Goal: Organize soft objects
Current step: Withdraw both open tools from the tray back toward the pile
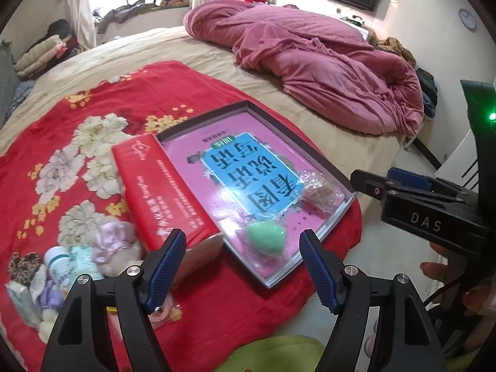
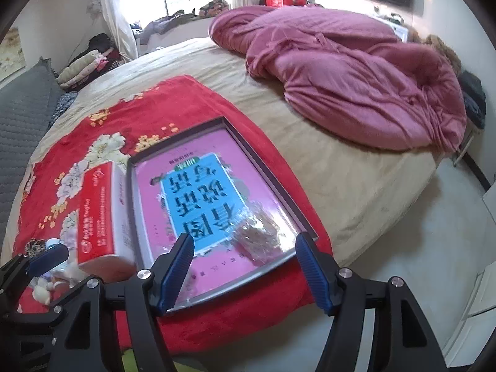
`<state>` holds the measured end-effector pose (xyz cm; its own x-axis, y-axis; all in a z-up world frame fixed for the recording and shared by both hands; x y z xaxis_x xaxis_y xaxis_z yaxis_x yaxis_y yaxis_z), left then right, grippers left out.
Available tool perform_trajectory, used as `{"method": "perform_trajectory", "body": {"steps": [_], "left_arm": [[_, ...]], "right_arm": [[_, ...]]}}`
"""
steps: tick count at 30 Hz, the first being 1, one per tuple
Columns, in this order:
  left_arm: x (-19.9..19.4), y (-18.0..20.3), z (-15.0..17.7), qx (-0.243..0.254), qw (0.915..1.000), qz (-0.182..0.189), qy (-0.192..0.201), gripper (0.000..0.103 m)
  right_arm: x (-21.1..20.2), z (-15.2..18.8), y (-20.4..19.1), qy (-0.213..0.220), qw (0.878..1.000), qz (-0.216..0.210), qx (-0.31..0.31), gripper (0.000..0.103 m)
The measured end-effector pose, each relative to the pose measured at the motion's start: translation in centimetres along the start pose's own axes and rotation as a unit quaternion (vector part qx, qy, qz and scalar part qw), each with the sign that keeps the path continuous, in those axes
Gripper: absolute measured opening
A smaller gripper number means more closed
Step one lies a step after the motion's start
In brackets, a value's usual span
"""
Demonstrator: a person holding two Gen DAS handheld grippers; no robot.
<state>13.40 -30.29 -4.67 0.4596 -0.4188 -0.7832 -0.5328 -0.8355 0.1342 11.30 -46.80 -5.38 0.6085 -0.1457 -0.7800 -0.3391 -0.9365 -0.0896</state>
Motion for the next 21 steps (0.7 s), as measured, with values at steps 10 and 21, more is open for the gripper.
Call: {"method": "perform_trajectory", "body": {"steps": [10,21], "left_arm": [[-5.3,-4.0,-0.3,-0.019,0.9991,-0.02,0.033,0.077],[-9.2,-9.5,1.8,-0.055,0.9958,-0.059,0.044,0.077]], "right_arm": [[-4.3,-1.7,-4.2,0.043,0.999,-0.017,-0.019,0.069],[-7.0,-0.8,-10.6,0.055,0.996,-0.041,-0.062,0.069]]}}
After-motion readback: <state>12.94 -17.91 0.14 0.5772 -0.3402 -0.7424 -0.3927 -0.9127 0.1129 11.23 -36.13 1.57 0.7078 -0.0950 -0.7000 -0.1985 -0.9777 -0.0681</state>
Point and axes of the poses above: each gripper's, at about its wrist camera, not at the fingertips, and x roughly the way its jaws point, y to its right, z to its underside, the point moved 7 cm from there along x, roughly the way its jaws point, and after that the axes turned 1 degree about y, right-handed, at the moved point
